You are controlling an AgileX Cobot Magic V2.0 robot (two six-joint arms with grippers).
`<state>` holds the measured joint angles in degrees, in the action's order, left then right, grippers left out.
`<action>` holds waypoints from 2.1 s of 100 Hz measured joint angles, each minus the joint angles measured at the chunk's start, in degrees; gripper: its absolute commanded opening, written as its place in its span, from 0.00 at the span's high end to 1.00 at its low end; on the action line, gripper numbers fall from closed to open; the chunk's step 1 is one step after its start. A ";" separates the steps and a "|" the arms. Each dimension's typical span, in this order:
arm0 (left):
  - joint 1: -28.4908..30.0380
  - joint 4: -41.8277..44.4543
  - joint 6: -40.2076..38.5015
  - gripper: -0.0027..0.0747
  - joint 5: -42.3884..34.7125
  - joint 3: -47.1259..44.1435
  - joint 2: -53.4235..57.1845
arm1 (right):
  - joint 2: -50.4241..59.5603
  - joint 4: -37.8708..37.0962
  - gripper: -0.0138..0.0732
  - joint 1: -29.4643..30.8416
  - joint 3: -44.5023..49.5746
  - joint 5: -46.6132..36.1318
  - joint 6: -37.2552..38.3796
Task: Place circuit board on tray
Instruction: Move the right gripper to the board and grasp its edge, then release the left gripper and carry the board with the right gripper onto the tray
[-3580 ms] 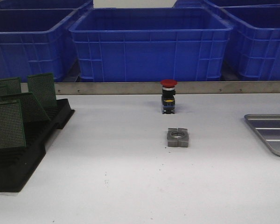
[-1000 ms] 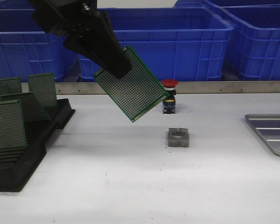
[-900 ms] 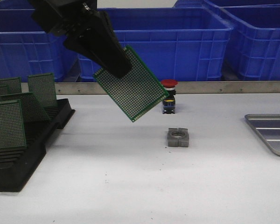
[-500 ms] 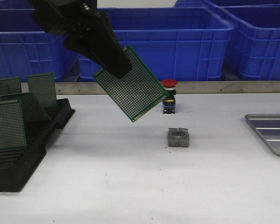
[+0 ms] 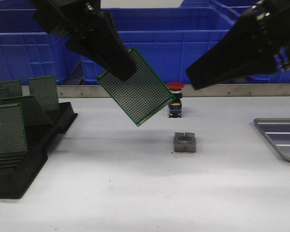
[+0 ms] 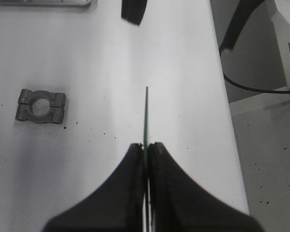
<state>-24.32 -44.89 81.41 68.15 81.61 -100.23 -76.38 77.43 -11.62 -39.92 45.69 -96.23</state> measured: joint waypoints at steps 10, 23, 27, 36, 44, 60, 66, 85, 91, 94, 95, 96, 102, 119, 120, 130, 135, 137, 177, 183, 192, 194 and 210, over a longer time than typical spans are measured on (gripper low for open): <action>0.00 0.00 0.00 0.99 0.00 0.00 0.00 | -4.97 0.58 0.28 -2.41 -2.10 0.04 -2.53; 0.00 0.00 0.00 0.99 0.00 0.00 0.00 | -10.94 0.95 0.34 -4.70 -6.08 0.46 -3.39; 0.00 0.00 0.00 0.99 0.00 0.00 0.00 | -12.22 1.05 0.38 -5.33 -7.42 0.73 -3.44; 0.00 0.00 0.00 0.99 0.00 0.00 0.00 | -14.89 1.32 0.54 -6.18 -9.69 1.90 -3.54; 0.00 0.00 -0.10 0.99 0.00 0.00 0.00 | -16.43 1.54 0.71 -6.70 -10.96 2.58 -3.54; 0.00 -0.09 -0.10 0.99 0.24 0.00 0.00 | -16.86 1.63 0.92 -6.70 -11.19 3.53 -3.86; 0.00 -0.09 -0.10 0.98 0.24 0.05 0.00 | -16.86 1.37 0.92 -6.83 -11.19 4.25 -4.36; 0.00 -0.35 -0.10 0.62 0.58 0.05 0.00 | -16.86 1.41 0.92 -6.81 -11.19 5.28 -4.13; 0.00 -0.43 -0.10 0.46 0.58 0.05 0.00 | -16.86 1.64 0.92 -6.69 -11.23 5.82 -2.66; 0.00 -0.49 -0.10 0.39 0.69 0.05 0.00 | -16.86 1.64 0.92 -6.70 -11.23 5.93 -1.48; 0.00 -0.57 -0.10 0.36 0.67 0.05 0.00 | -16.86 1.64 0.92 -6.70 -11.23 5.93 -0.82; 0.00 -0.57 -0.10 0.35 0.67 0.05 0.00 | -16.86 1.64 0.92 -6.70 -11.23 6.07 -0.44; 0.00 -0.57 -0.10 0.28 0.67 0.05 0.00 | -16.86 1.64 0.92 -6.46 -11.23 6.31 3.05; 0.00 -0.62 -0.10 0.28 0.55 0.05 0.00 | -16.86 -1.24 0.92 -3.42 -11.32 7.86 13.38; 0.00 -0.62 -0.10 0.28 0.55 0.05 0.00 | -16.86 -1.48 0.92 -3.21 -11.32 7.88 13.80; 0.00 -0.62 -0.10 0.28 0.08 0.05 0.00 | -16.86 -5.02 0.92 0.20 -11.32 9.73 20.30; 0.00 -0.62 -0.10 0.28 -0.14 0.05 0.00 | -16.86 -6.83 0.92 2.65 -11.32 10.28 23.34; 0.00 -0.62 -0.10 0.28 -0.26 0.05 0.00 | -16.86 -7.63 0.92 3.31 -11.32 10.41 24.22; 0.00 -0.71 -0.10 0.28 -0.61 0.05 0.00 | -16.86 -18.88 0.92 24.23 -11.32 5.58 34.25; 0.00 -0.71 -0.10 0.28 -0.61 0.05 0.00 | -16.86 -19.43 0.92 26.52 -11.32 3.74 34.37; 0.00 -0.71 -0.10 0.28 -0.61 0.05 0.00 | -16.86 -19.79 0.92 29.50 -11.32 0.01 34.37; 0.00 -0.71 -0.10 0.28 -0.61 0.05 0.00 | -16.86 -19.79 0.92 30.02 -11.32 -0.93 34.37; 0.00 -0.71 -0.10 0.28 -0.61 0.05 0.00 | -16.86 -19.88 0.74 31.91 -11.32 -5.49 34.46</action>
<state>-24.32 -45.59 81.32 67.55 81.66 -100.23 -93.24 57.55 20.29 -51.24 40.20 -61.78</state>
